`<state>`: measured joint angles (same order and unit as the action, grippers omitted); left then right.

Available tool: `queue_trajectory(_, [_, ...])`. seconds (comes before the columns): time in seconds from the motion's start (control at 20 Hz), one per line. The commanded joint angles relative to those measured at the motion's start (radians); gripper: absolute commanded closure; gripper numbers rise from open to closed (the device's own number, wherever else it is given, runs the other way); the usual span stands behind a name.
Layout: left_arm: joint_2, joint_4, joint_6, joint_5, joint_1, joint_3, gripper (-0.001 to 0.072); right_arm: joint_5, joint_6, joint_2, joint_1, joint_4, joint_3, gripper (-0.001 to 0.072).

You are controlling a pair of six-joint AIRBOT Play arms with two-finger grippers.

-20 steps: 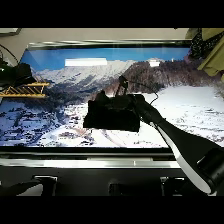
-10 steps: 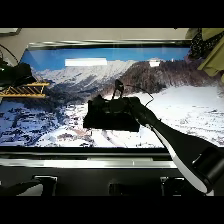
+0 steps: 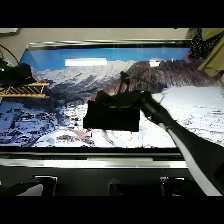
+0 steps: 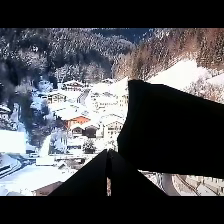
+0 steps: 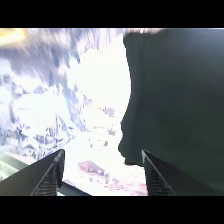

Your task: Fold the clothes and pants, and hang the long-sleeved shirts on hangers.

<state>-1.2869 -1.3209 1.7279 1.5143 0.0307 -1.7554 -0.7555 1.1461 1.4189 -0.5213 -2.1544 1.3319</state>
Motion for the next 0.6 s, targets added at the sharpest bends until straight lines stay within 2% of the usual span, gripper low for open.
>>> queue_trajectory(0.0, [0.000, 0.000, 0.000, 0.024, 0.001, 0.000, 0.0691, -0.244, 0.130, -0.170, 0.227, 0.062, 0.000, 0.0151])
queue_trajectory(0.1, [0.000, 0.000, 0.000, 0.039, 0.001, 0.000, 0.0691, -0.387, 0.204, -0.229, 0.403, 0.141, 0.000, 0.0151])
queue_trajectory(0.2, [0.000, 0.000, 0.000, 0.046, 0.001, 0.000, 0.0691, -0.477, 0.298, -0.229, 0.563, 0.124, -0.021, 0.0149])
queue_trajectory(0.3, [0.000, 0.000, -0.004, 0.049, 0.001, 0.000, 0.0691, -0.507, 0.404, -0.208, 0.688, 0.003, -0.101, 0.0089])
queue_trajectory(0.55, [-0.001, 0.000, -0.026, 0.049, 0.001, 0.000, 0.0691, -0.456, 0.577, -0.084, 0.736, -0.208, -0.324, 0.0114])
